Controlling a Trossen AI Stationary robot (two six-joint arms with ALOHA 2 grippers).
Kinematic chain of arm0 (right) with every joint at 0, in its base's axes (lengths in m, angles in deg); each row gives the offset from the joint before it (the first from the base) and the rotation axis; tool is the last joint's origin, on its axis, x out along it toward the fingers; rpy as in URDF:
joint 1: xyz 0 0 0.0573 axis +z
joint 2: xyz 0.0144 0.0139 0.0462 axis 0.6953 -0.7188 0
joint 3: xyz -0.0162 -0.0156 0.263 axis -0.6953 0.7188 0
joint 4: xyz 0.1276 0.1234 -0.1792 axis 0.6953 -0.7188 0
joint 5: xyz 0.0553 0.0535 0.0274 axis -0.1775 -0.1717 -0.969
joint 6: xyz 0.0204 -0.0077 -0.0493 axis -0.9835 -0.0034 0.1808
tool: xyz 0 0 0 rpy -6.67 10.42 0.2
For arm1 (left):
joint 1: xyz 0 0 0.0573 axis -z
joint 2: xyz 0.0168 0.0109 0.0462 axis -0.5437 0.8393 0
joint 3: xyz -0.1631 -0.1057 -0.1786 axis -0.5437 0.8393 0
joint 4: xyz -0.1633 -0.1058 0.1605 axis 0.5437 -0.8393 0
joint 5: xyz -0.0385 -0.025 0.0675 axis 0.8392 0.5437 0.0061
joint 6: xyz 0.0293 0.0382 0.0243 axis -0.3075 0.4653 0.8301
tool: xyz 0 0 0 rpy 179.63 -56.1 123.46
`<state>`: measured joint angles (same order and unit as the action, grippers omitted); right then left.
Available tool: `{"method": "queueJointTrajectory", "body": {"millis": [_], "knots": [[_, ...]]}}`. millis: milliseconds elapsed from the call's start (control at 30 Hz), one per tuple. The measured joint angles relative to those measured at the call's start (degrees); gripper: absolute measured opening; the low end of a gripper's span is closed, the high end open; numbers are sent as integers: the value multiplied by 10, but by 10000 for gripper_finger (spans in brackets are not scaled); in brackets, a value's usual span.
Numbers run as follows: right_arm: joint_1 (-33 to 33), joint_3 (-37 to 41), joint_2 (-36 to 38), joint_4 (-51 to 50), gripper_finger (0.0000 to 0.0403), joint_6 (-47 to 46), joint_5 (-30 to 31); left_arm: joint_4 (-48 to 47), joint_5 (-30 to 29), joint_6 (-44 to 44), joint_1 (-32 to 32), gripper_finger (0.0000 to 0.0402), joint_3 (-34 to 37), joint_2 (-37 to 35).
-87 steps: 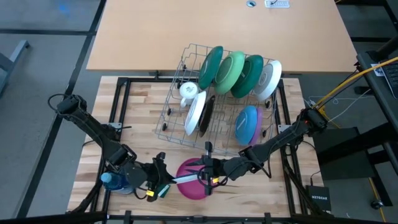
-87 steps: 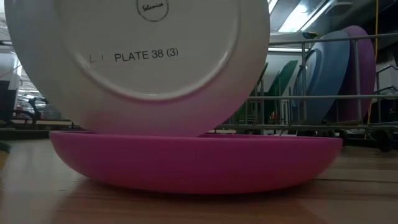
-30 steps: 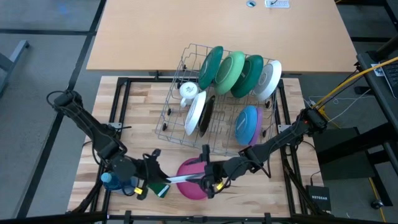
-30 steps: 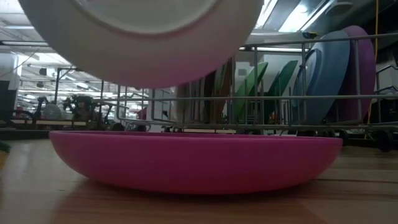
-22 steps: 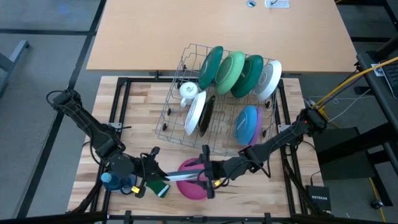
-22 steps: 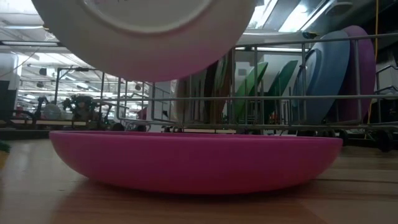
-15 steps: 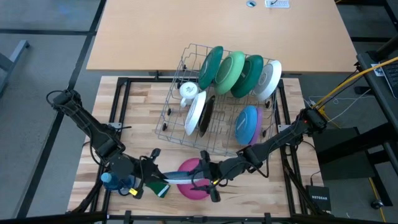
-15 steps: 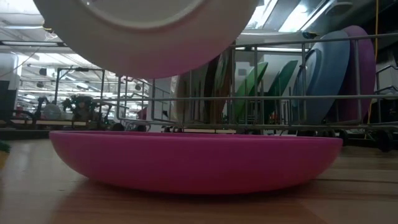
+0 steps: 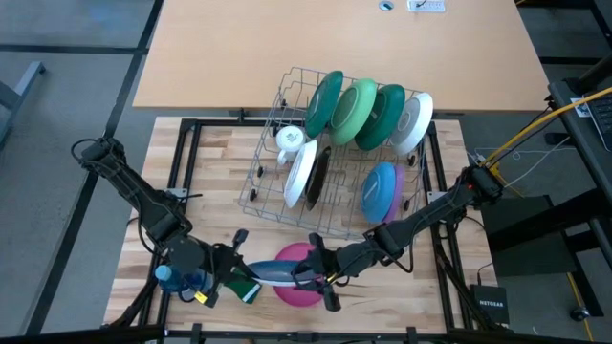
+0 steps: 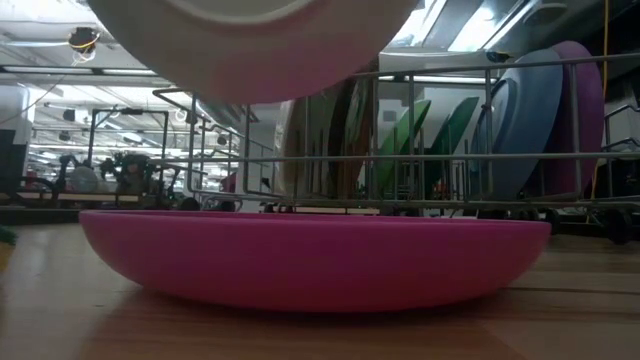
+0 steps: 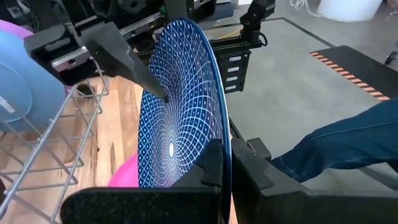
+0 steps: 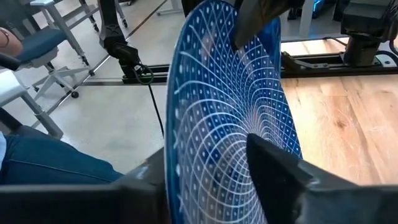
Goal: Sort dishes
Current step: Put the blue pattern plate in the dish rack
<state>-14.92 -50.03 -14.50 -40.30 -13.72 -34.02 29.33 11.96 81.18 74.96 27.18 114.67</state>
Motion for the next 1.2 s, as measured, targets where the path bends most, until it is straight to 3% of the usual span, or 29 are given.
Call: {"method": "queueJointTrajectory", "body": {"millis": [300,633,867,1200], "knots": [[1,0,0,0,37,28,11,3,-2,-5,0,4,0,0],[1,1,0,28,32,15,10,5,-4,32,0,64,0,-1],[0,1,1,27,32,3,28,2,-90,105,-4,121,0,-11],[1,1,66,-76,32,-43,104,0,-107,137,-18,186,0,-60]]}}
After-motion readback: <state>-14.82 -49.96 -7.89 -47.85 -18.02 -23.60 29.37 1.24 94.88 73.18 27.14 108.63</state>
